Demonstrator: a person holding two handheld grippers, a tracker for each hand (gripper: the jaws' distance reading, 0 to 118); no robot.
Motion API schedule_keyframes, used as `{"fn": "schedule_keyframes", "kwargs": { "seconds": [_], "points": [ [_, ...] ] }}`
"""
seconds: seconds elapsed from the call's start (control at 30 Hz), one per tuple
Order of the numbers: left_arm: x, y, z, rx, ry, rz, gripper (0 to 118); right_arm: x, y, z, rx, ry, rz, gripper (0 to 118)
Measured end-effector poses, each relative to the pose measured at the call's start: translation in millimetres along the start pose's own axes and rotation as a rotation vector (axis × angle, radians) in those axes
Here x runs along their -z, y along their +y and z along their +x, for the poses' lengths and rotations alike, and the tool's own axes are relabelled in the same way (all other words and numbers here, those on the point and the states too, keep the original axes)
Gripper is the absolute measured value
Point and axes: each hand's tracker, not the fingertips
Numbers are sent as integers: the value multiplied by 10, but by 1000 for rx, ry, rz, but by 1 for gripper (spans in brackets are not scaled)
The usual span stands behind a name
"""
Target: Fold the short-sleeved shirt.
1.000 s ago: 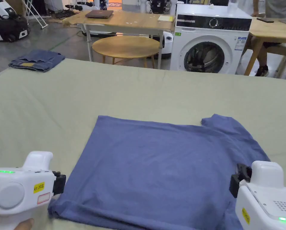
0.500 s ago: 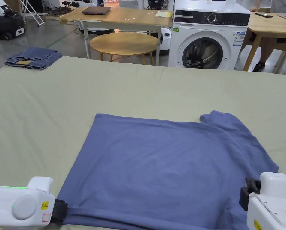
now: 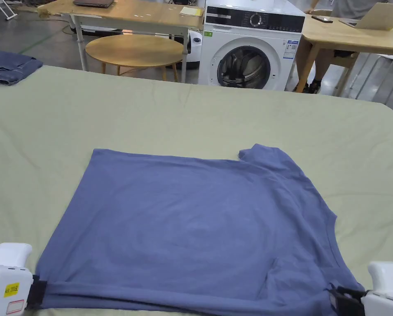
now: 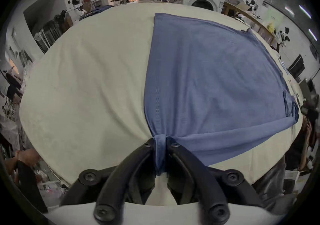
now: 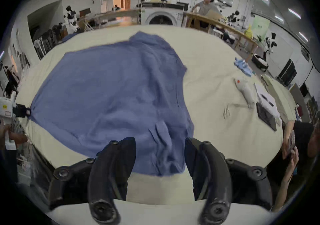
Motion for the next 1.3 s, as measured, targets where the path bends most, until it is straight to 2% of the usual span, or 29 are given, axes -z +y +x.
{"fn": "schedule_keyframes", "kwargs": {
  "seconds": [0.13, 0.23, 0.27, 0.3, 0.33, 0.37, 0.43, 0.6, 0.8, 1.07, 1.3],
  "points": [
    [-5, -25, -21, -9, -16, 12, 5, 287, -205, 38, 21, 3, -86, 59],
    [-41, -45, -36, -22, -36, 21, 5, 450, -301, 38, 47, 51, -78, 37],
    [-46, -56, -42, -21, -41, 25, 5, 430, -290, 34, 41, 31, -56, 28],
    [-55, -67, -51, -19, -47, 31, 5, 410, -273, 22, 40, 61, -43, 12],
    [-68, -77, -59, -23, -53, 40, 5, 395, -243, 21, 70, 97, -37, 6],
    [-96, -76, -57, -25, -55, 45, 5, 385, -216, 2, 64, 62, -47, 6],
    [-142, -68, -55, -24, -61, 62, 4, 290, -161, -55, 8, 53, -5, 6],
    [-362, 101, -18, -16, -82, 150, 4, 3, 134, -30, 24, 61, 82, 5],
    [-504, 650, -17, -13, -89, 267, 4, -100, 694, 49, 43, 63, 179, 5],
    [-51, 1494, -54, -14, -93, 268, 4, 544, 1478, 69, 70, 64, 189, 5],
    [520, 1875, -69, -35, -89, 161, 4, 1134, 1755, -106, 31, 43, 121, 5]
  ]
}}
